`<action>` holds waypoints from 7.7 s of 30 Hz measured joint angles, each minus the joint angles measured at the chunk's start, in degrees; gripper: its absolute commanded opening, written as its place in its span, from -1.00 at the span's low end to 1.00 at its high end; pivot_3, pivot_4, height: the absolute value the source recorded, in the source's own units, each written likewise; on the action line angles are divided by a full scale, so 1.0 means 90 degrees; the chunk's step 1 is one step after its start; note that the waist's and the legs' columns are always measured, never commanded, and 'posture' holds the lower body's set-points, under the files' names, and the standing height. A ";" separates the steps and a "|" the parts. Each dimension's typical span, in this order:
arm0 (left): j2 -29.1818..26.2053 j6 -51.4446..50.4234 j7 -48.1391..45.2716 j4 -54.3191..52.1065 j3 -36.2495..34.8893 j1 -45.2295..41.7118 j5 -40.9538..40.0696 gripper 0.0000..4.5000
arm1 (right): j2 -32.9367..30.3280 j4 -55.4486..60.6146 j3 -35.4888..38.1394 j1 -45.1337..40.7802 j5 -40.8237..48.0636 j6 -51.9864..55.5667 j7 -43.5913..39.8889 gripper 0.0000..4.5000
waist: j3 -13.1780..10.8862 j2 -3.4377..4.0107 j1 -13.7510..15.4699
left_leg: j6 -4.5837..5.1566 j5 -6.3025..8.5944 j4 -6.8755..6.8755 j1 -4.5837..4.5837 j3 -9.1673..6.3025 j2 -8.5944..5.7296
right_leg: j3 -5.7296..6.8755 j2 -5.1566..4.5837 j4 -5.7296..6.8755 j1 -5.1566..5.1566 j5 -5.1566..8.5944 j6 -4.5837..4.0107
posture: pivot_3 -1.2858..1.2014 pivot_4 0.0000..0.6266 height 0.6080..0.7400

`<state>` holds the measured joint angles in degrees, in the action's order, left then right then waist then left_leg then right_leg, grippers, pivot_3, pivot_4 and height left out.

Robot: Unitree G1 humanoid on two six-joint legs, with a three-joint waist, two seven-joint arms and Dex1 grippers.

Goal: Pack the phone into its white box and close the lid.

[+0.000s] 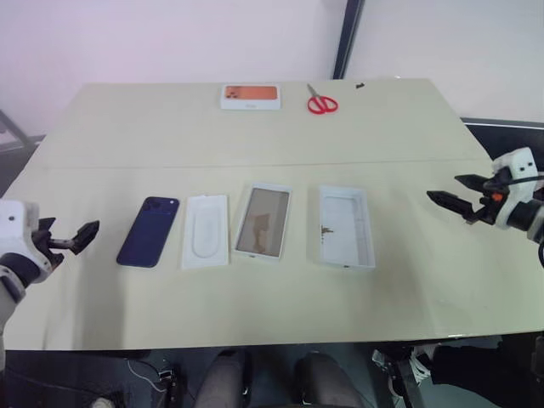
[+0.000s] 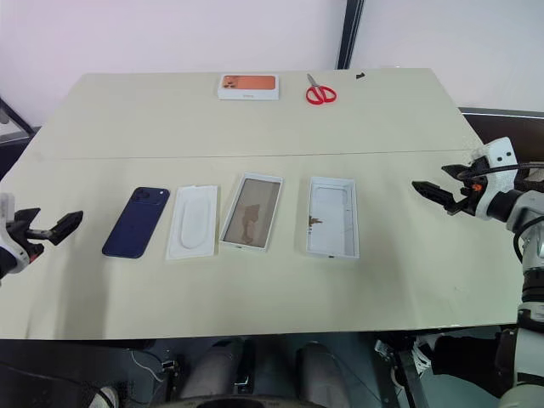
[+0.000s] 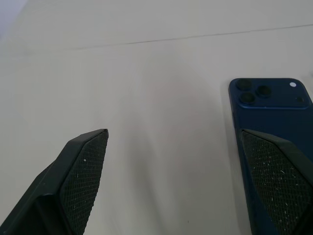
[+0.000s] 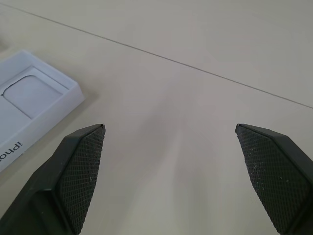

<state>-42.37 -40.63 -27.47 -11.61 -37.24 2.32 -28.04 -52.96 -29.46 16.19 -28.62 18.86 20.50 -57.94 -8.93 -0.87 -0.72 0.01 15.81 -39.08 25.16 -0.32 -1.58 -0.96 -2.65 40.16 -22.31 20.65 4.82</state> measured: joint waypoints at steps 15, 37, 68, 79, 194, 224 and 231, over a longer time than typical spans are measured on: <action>0.0463 -0.0150 0.0445 -0.0220 0.0604 -0.0772 -0.0071 1.00 | 0.0575 0.1053 -0.0391 0.0002 0.0044 0.0241 0.0183 0.99 | 0.0000 0.0000 0.0015 | -0.0032 -0.0018 -0.0002 0.0001 0.0001 0.0000 | 0.0002 0.0001 0.0001 0.0000 0.0000 0.0000 | 0.03 -0.52 1.00; 0.1255 -0.4062 0.1156 -0.0294 0.2246 -0.3773 -0.0891 1.00 | 0.0992 0.4332 -0.1652 0.0850 0.0096 0.0972 0.0397 0.99 | -0.0002 -0.0004 0.0003 | -0.0037 -0.0021 -0.0013 0.0004 -0.0003 -0.0001 | 0.0000 0.0008 0.0008 -0.0003 0.0000 0.0001 | 0.03 -0.52 1.00; 0.1695 -0.5708 0.4813 0.0436 0.1544 -0.3482 -0.4197 -0.77 | 0.1005 0.4369 -0.2052 0.0576 0.0177 0.0727 -0.0298 1.00 | -0.0001 -0.0004 0.0017 | -0.0041 -0.0024 -0.0016 0.0000 -0.0005 -0.0002 | 0.0001 0.0004 0.0008 0.0000 0.0000 0.0000 | 0.03 -0.52 1.00; 0.1701 -0.5702 0.5011 0.0834 0.1030 -0.3885 -0.4345 -0.99 | 0.0987 0.4498 -0.2048 0.0612 0.0192 0.0757 -0.0303 1.00 | -0.0002 -0.0006 0.0017 | -0.0042 -0.0024 -0.0016 0.0000 -0.0006 -0.0002 | 0.0002 0.0005 0.0009 -0.0002 0.0000 0.0000 | 0.03 -0.52 1.00; -0.0488 0.0369 -0.1349 -0.0065 0.2001 -0.0743 -0.0056 0.98 | 0.3128 0.4025 -0.4881 -0.1535 -0.2224 0.1241 -0.0154 -1.00 | -0.0003 0.0000 -0.0030 | -0.0044 -0.0026 0.0005 0.0008 -0.0016 -0.0010 | 0.0007 0.0000 0.0009 -0.0022 0.0001 -0.0002 | 0.03 -0.52 1.00; -0.1071 0.0593 -0.3043 -0.1376 0.2344 0.0430 -0.0280 1.00 | 0.2254 0.5306 -0.5282 -0.0555 -0.1980 0.2207 -0.0239 -0.78 | -0.0005 0.0003 -0.0025 | -0.0039 -0.0022 0.0012 0.0006 -0.0016 -0.0007 | 0.0006 -0.0003 -0.0004 -0.0015 0.0001 -0.0003 | 0.03 -0.52 1.00; -0.1069 0.0689 -0.3065 -0.1324 0.2347 0.0438 -0.0214 1.00 | 0.2193 0.5234 -0.5360 -0.0595 -0.2150 0.1679 -0.0288 -0.97 | -0.0005 0.0003 -0.0022 | -0.0036 -0.0020 0.0012 0.0006 -0.0017 -0.0007 | 0.0006 -0.0002 -0.0003 -0.0014 0.0001 -0.0003 | 0.03 -0.52 1.00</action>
<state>-52.00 -34.43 -55.06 -23.53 -16.12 6.26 -29.97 -33.22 17.65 -32.05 -33.97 -0.50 35.61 -60.53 -8.97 -0.84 -0.91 -0.32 15.62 -38.97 25.21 -0.46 -1.64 -0.91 -2.67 40.13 -22.43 20.66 4.79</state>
